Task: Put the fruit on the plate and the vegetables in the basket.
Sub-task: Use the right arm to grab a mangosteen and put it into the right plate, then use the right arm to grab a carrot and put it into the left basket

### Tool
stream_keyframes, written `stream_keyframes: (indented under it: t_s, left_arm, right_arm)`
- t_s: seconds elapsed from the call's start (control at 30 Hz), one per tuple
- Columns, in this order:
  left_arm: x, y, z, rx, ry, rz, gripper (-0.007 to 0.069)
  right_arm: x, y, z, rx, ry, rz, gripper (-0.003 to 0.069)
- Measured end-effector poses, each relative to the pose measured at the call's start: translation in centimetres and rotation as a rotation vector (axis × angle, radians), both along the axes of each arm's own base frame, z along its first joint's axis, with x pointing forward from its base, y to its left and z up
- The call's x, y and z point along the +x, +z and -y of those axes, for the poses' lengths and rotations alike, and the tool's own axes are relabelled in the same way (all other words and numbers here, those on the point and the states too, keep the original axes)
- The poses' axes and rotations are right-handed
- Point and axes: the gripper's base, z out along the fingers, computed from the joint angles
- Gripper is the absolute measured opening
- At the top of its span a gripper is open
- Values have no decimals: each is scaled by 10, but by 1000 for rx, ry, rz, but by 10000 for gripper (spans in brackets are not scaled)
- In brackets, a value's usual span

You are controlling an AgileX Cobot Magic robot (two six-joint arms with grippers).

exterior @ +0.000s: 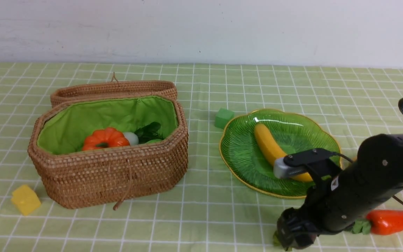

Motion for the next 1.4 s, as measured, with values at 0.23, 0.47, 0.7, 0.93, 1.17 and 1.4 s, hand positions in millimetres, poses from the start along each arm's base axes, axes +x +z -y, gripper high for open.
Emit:
stream_keyframes:
  t_s: [0.23,0.47,0.7,0.93,1.17,1.4]
  left_arm:
    - [0,0,0,0,0,1,69]
    - [0,0,0,0,0,1,76]
    - [0,0,0,0,0,1,83]
    - [0,0,0,0,0,1,91]
    - [0,0,0,0,0,1,94]
    - [0,0,0,0,0,1,103]
  right_arm:
    - [4,60,-6,113,-7,116,572]
    - [42,98,-18,233,-92,388,572]
    - [80,30,-33,275,-248,289,572]
    - [86,8,-35,280,-296,224,592]
    - [81,31,-14,298,-311,190,676]
    - [74,60,44,288,-371,134,636]
